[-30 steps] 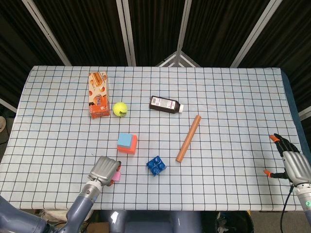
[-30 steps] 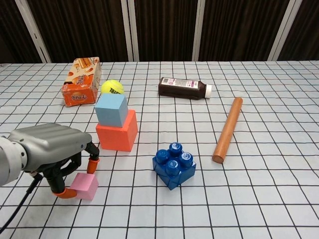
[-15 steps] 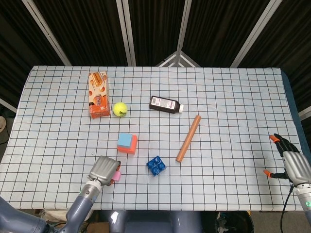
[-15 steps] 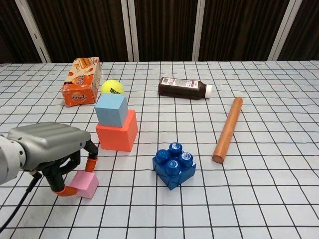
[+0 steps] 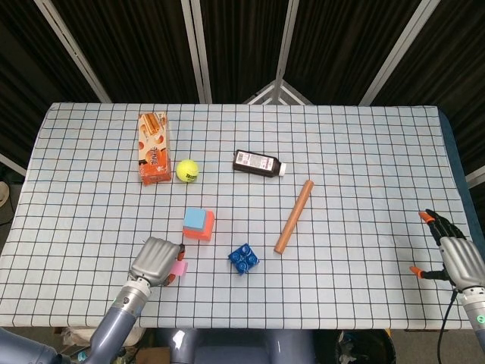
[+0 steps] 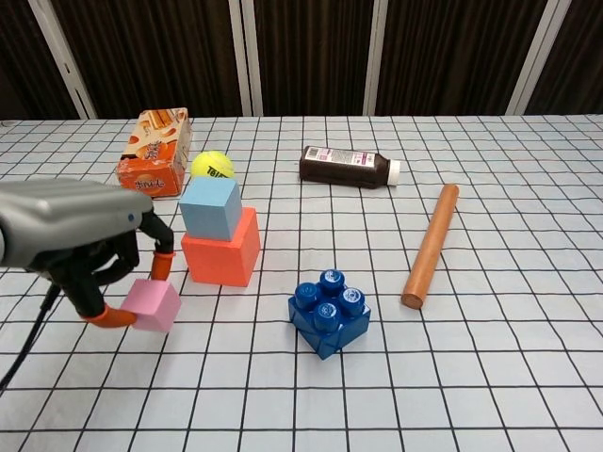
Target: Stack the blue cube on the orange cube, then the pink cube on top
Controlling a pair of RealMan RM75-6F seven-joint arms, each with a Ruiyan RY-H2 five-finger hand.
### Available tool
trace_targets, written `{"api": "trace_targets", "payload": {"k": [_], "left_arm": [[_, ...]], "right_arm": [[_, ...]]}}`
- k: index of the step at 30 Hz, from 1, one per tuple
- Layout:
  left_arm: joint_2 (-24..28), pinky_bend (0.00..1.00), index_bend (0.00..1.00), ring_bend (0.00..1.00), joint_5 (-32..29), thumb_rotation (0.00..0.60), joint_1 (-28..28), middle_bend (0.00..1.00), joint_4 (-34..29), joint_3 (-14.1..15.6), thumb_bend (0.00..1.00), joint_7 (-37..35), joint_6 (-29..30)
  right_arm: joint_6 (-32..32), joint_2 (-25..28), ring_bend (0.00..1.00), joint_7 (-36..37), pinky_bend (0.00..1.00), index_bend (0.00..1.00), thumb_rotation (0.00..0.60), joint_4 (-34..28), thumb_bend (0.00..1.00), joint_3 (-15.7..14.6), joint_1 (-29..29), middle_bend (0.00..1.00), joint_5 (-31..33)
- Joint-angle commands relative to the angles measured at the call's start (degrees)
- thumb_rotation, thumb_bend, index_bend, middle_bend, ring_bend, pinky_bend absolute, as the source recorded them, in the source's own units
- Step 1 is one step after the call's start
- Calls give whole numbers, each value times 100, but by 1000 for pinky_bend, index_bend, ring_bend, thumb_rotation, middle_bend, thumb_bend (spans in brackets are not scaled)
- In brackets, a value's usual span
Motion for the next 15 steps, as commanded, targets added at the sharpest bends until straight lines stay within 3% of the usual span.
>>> {"api": "trace_targets", "payload": {"k": [1,6,13,15], "left_arm": [[386,840,471,768,-202,600,-125,822,-346,-354,328,-41,13],[840,840,466,768,-892,600,-435,821,-569,-993,329,-132,-165],[1034,840,464,768,-1867,600,-890,819,-375,-1581,329,-204,-474],[1157,840,464,768,-2425,600,-1076,818,-254,-1942,329,-398,-757]], "right_arm": [[-3,1,60,0,127,0,600,-2,128,-3,0,15,-1],[-29,-5,60,-36,127,0,600,-11,128,-4,12,15,18],[-61,-10,60,-78,127,0,600,-30,129,-8,30,15,27],[-67,-14,60,-91,127,0,600,-29,128,-8,32,15,37]]}}
